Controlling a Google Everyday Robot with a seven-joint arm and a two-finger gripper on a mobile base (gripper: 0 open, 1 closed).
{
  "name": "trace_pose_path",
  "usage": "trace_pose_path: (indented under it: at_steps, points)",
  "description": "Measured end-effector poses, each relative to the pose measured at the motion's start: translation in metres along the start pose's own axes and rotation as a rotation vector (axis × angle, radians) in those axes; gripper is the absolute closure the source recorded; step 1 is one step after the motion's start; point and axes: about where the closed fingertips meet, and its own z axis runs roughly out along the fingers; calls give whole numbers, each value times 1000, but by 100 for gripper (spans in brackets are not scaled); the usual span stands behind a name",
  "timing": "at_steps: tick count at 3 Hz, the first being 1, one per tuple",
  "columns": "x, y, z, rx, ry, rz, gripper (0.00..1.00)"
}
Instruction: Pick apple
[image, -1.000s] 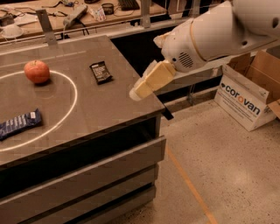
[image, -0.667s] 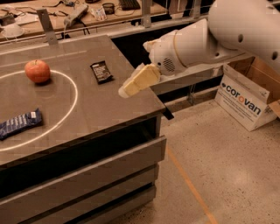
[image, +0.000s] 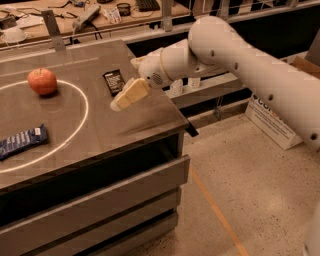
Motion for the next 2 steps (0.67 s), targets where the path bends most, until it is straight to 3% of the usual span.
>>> trace_pose_path:
  at_steps: [1,2]
  points:
    - [-23,-14,50,-93,-63,-70,0]
    - [-22,-14,51,-94,-61,-68,0]
